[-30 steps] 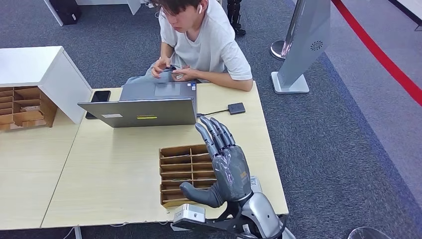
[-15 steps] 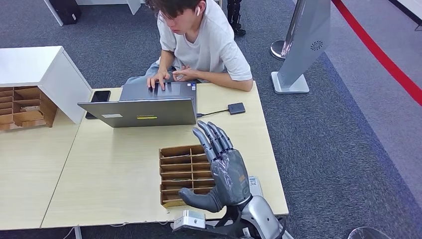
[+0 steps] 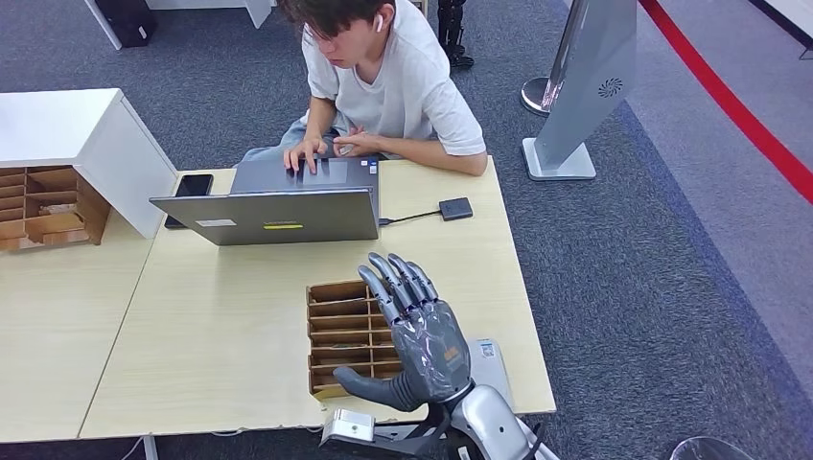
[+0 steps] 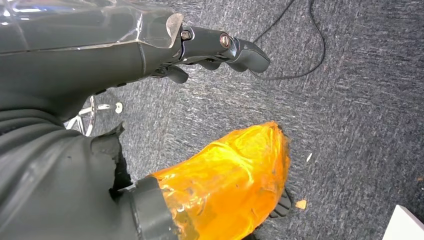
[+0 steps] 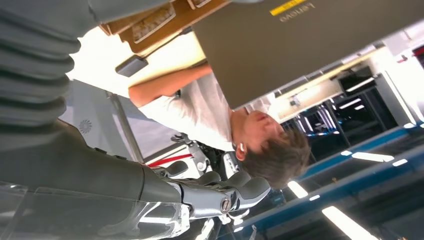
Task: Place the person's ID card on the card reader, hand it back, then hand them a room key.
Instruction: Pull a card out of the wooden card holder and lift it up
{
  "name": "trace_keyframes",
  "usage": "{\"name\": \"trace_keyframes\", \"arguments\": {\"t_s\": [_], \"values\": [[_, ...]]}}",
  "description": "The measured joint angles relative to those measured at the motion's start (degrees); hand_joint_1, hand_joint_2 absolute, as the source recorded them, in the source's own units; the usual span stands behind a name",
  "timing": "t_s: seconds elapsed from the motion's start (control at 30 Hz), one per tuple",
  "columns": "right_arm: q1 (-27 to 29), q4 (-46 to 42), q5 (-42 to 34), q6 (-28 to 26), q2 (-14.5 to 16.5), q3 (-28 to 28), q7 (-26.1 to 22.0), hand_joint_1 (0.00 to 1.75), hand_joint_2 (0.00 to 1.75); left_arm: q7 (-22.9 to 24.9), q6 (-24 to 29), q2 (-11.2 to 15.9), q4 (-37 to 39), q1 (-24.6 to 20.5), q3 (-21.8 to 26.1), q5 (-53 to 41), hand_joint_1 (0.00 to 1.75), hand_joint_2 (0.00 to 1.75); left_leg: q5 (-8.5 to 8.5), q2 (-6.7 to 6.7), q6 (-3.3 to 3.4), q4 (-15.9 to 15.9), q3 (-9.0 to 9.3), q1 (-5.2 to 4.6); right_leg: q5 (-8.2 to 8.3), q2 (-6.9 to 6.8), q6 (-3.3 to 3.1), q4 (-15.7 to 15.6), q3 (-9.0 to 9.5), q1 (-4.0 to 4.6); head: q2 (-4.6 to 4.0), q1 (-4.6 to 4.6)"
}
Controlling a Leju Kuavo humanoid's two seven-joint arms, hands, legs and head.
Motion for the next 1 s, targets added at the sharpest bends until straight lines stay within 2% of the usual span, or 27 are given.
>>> {"name": "trace_keyframes", "arguments": {"t_s": [1.0], "values": [[0.6, 6.9, 6.3, 3.1, -0.9, 0.2, 4.9, 0.00, 1.75, 0.8, -0.2, 0.0, 0.0, 0.0, 0.0, -0.9, 0.00, 0.00, 0.00, 0.00, 0.00, 0.0, 0.00, 0.00, 0.00, 0.00, 0.00, 0.0, 0.00, 0.00, 0.00, 0.00]]}}
